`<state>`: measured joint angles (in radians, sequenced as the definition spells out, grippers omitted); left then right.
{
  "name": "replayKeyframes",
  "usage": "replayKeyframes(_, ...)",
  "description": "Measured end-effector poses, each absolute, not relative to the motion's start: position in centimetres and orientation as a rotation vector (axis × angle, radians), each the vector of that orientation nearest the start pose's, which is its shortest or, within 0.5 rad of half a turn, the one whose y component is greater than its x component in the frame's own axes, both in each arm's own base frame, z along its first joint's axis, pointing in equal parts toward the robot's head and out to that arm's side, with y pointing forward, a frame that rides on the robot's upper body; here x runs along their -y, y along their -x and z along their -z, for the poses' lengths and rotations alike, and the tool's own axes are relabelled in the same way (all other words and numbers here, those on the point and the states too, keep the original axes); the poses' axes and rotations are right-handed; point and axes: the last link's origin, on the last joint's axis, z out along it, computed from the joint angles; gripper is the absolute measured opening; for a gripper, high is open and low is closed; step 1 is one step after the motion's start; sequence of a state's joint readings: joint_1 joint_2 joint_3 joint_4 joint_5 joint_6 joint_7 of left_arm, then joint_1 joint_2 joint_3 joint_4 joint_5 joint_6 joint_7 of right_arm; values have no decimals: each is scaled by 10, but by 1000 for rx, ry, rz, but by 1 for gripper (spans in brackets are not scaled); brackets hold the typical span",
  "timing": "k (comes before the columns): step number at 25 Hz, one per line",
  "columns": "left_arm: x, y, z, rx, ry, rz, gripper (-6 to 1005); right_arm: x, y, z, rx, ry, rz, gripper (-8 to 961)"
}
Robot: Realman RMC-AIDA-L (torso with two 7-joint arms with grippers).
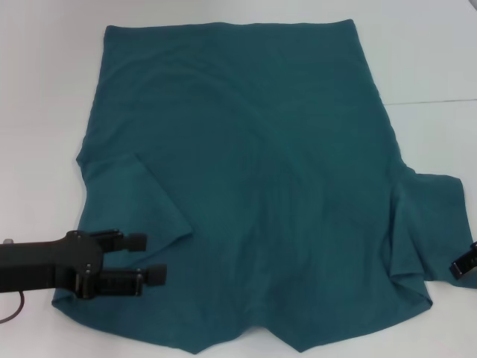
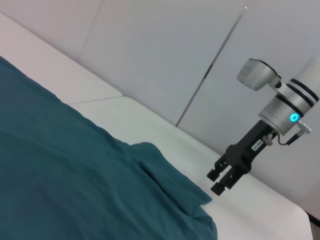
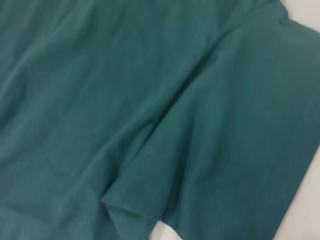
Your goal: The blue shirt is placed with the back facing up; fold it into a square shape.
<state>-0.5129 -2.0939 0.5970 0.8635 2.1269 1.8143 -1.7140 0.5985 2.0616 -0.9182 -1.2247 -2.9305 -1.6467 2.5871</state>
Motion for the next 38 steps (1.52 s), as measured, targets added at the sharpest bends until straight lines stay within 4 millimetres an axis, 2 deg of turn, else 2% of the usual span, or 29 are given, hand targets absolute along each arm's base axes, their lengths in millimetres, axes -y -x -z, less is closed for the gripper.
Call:
replayKeyframes(10,-309,254,-27,926,2838,660,908,-346,-292,-75,-1475,2100,603,695)
replayKeyframes(15,-309,254,-26,919,2841,657,909,-348,-295,-75,-1477,2089,598,539)
replayKeyframes(27,-309,256,-23,933,2834,651,908,-352,-297,-62,-1454,2084,633,545)
replayKeyframes(38,-311,256,-23,932,2829,633,908,-353,-299,-60,-1462,2073,627,544)
